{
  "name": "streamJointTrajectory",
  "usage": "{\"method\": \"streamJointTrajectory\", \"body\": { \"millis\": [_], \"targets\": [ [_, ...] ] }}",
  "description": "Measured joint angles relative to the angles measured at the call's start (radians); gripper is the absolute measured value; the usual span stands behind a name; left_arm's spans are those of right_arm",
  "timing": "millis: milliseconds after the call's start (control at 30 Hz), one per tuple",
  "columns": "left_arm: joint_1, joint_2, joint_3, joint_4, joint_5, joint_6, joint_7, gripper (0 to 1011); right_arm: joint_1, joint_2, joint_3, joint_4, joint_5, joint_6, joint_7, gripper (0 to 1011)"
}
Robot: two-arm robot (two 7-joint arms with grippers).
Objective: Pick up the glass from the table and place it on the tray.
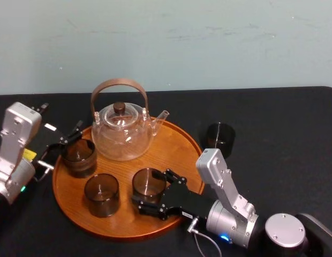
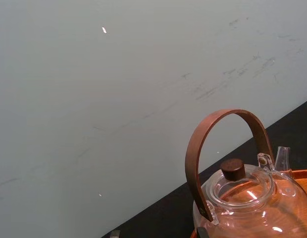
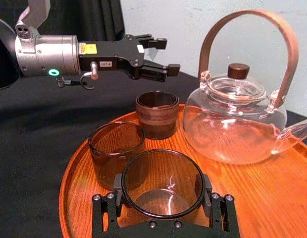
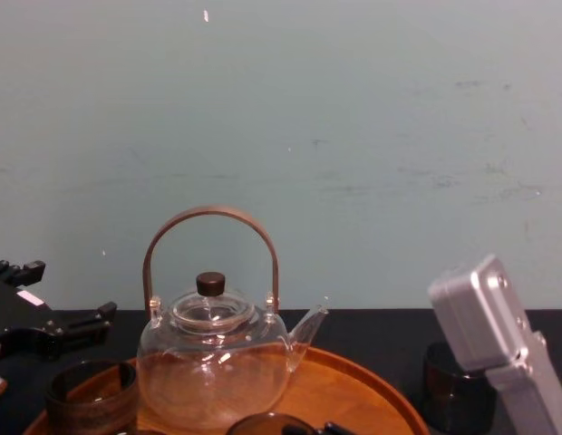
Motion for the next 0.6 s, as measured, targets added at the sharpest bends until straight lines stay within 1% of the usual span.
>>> {"method": "streamJointTrajectory", "body": {
  "millis": [333, 600],
  "targets": [
    [0.000, 0.000, 0.000, 0.000, 0.000, 0.000, 0.000, 1001, -0.002, 0.003, -0.011, 0.001, -0.005, 0.017, -0.009, 905],
    [0.000, 0.000, 0.000, 0.000, 0.000, 0.000, 0.000, 1001, -0.003, 0.003, -0.011, 0.001, -0.006, 0.017, -0.010, 905]
  ]
}}
